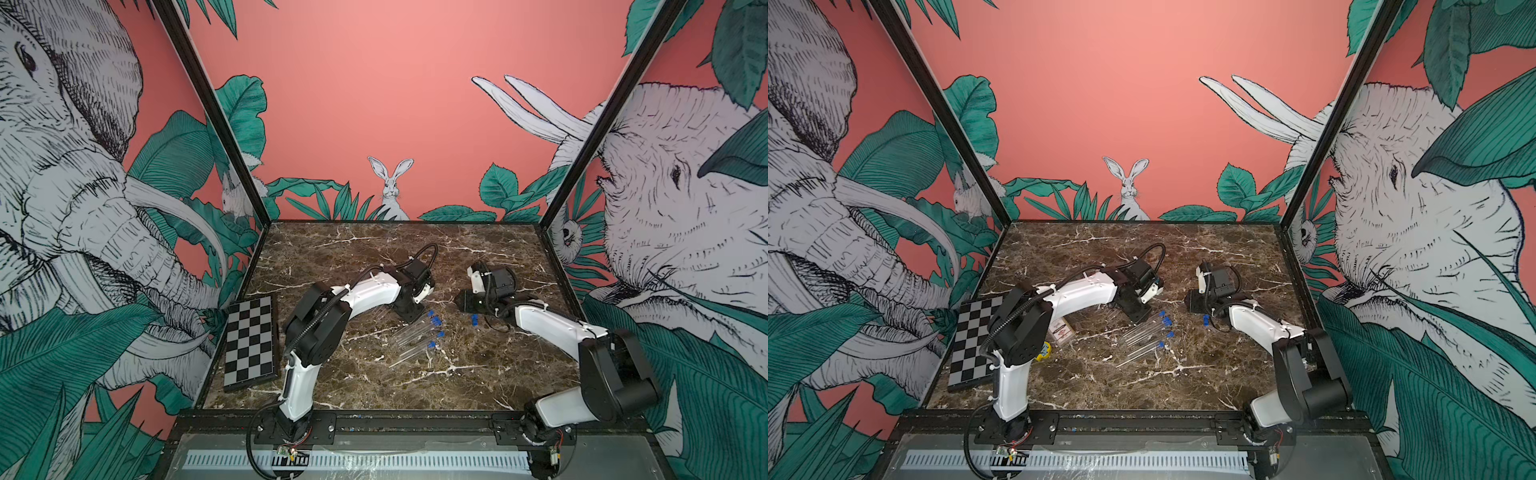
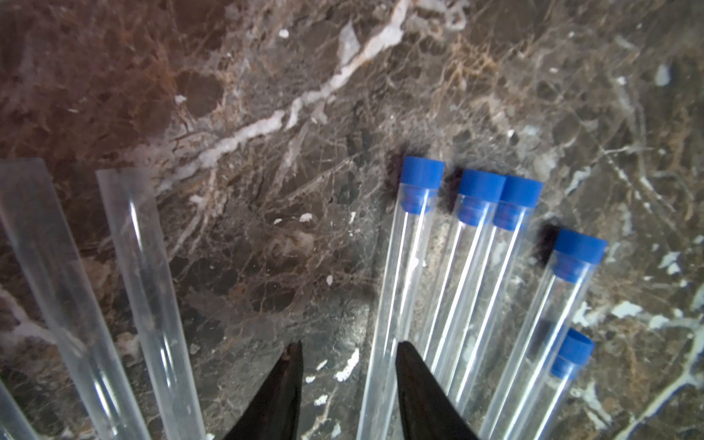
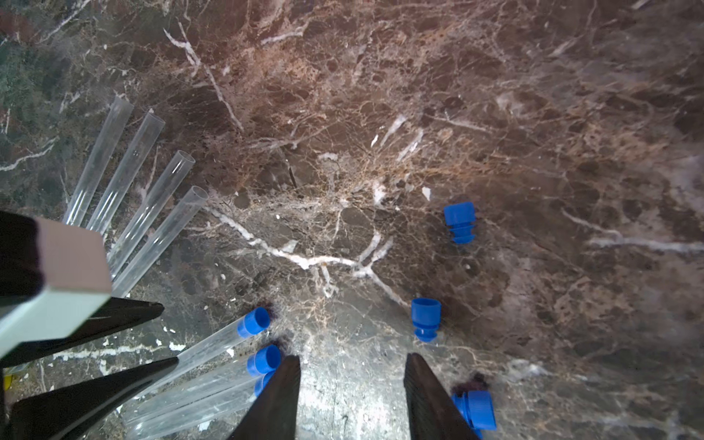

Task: Remove stoppers from test tubes
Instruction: Pick up the test tube at the center of the board.

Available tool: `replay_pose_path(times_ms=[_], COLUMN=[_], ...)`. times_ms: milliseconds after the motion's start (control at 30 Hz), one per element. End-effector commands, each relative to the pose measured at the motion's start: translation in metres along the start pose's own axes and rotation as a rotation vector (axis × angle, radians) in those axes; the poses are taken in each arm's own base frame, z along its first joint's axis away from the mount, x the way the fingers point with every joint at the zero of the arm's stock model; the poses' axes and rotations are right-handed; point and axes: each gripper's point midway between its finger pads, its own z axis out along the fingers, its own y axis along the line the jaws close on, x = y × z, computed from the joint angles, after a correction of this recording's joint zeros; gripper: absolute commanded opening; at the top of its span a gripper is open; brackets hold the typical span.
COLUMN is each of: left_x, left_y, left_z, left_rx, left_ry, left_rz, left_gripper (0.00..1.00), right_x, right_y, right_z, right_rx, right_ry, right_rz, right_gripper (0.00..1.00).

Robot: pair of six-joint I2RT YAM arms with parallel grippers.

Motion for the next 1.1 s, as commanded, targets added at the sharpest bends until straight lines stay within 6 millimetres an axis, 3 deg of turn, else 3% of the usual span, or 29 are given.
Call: replay_pose_path(times_ms=[0, 567, 1067], left_x=[0.005, 0.014, 0.002], left_y=[-0.002, 0.005, -0.006], left_z=[0.003, 0.016, 0.012], left_rx=[-0.010, -0.081, -0.015], left_ry=[0.017, 0.092, 0.032], left_rz=[-0.003, 0.036, -0.004], left_gripper=[0.43, 0.42, 0.14], right_x=[0.001, -0.004, -0.004], right_y=[0.003, 0.006, 0.014], right_z=[0.002, -0.002, -0.001], right_rx=[-0.017, -0.024, -0.093], right_ry=[-0.006, -0.022, -0.039], right_rz=[0.006, 0.007, 0.070], right_gripper=[0.46, 0.52, 0.52])
